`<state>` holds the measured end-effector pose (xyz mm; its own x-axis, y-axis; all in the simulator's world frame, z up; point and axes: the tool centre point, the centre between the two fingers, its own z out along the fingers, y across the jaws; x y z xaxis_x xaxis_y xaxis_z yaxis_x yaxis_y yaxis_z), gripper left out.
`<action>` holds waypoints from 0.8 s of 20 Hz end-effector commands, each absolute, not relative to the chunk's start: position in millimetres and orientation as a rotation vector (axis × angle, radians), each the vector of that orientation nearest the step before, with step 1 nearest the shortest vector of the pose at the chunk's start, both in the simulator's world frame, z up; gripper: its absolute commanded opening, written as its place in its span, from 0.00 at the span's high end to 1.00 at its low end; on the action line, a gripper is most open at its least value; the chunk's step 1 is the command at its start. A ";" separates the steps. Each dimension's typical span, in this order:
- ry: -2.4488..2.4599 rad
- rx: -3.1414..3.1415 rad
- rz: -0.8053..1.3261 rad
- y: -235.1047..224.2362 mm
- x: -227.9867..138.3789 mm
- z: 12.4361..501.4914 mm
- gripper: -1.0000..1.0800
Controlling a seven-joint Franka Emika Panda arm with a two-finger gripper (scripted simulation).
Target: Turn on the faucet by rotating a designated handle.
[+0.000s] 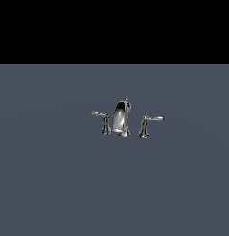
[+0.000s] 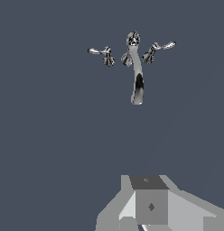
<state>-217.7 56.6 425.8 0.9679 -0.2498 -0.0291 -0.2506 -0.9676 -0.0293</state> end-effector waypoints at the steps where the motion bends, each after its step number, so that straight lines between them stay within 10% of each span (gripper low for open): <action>1: 0.477 -3.072 0.038 65.9 -209.9 413.9 1.00; 16: 0.971 -2.955 0.034 110.8 -151.3 343.4 1.00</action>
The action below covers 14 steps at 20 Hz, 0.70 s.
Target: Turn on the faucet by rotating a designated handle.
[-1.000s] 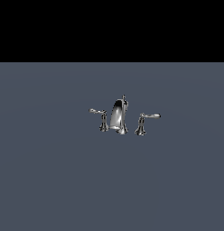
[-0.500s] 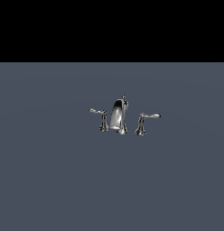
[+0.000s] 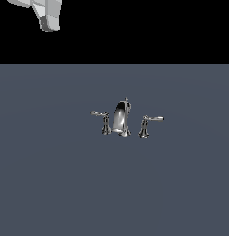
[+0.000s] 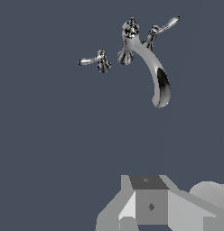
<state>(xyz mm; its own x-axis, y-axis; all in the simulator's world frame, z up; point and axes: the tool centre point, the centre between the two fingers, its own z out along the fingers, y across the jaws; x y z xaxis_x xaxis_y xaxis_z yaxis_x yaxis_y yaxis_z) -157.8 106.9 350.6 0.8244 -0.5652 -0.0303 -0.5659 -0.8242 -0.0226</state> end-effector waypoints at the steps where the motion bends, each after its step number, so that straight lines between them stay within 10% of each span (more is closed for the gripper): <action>1: 1.003 -2.944 0.033 113.1 -147.0 338.8 1.00; 14: 1.385 -2.786 0.029 132.1 -89.1 281.2 1.00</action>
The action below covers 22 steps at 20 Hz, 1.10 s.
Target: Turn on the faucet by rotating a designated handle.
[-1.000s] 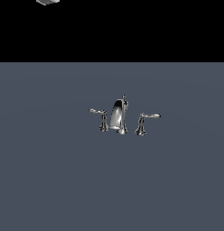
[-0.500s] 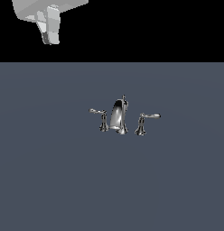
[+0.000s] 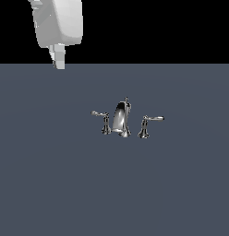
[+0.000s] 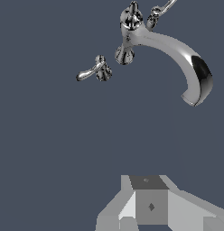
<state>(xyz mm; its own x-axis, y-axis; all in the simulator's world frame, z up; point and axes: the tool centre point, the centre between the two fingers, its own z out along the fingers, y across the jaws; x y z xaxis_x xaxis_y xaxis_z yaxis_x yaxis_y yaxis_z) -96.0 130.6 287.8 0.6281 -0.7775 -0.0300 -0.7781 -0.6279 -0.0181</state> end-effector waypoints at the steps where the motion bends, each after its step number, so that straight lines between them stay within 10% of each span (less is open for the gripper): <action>1: 1.413 -2.773 0.029 132.9 -84.6 277.0 1.00; 22: 1.988 -2.414 0.013 122.6 14.2 182.3 1.00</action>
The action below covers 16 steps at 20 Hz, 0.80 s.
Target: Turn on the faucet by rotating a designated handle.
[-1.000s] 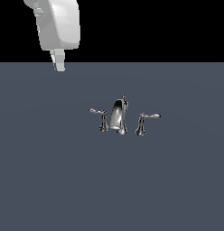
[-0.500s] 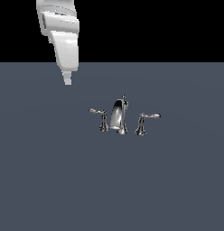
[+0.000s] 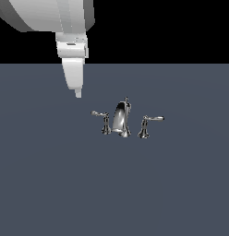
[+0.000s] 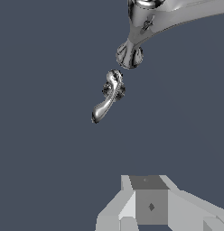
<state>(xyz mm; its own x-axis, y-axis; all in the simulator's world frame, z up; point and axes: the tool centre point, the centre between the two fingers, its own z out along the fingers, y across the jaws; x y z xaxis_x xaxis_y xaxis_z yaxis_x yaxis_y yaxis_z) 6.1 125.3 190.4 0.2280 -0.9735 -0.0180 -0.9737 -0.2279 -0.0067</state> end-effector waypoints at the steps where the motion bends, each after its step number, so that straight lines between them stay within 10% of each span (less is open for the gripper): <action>1: 2.018 -2.390 0.011 120.6 19.6 176.9 1.00; 16: 2.401 -2.026 -0.002 79.0 86.8 106.6 1.00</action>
<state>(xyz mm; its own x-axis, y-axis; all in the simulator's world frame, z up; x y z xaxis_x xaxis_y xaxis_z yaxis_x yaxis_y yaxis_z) 81.8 82.9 111.5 -0.1423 -0.9898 -0.0002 -0.9898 0.1423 -0.0002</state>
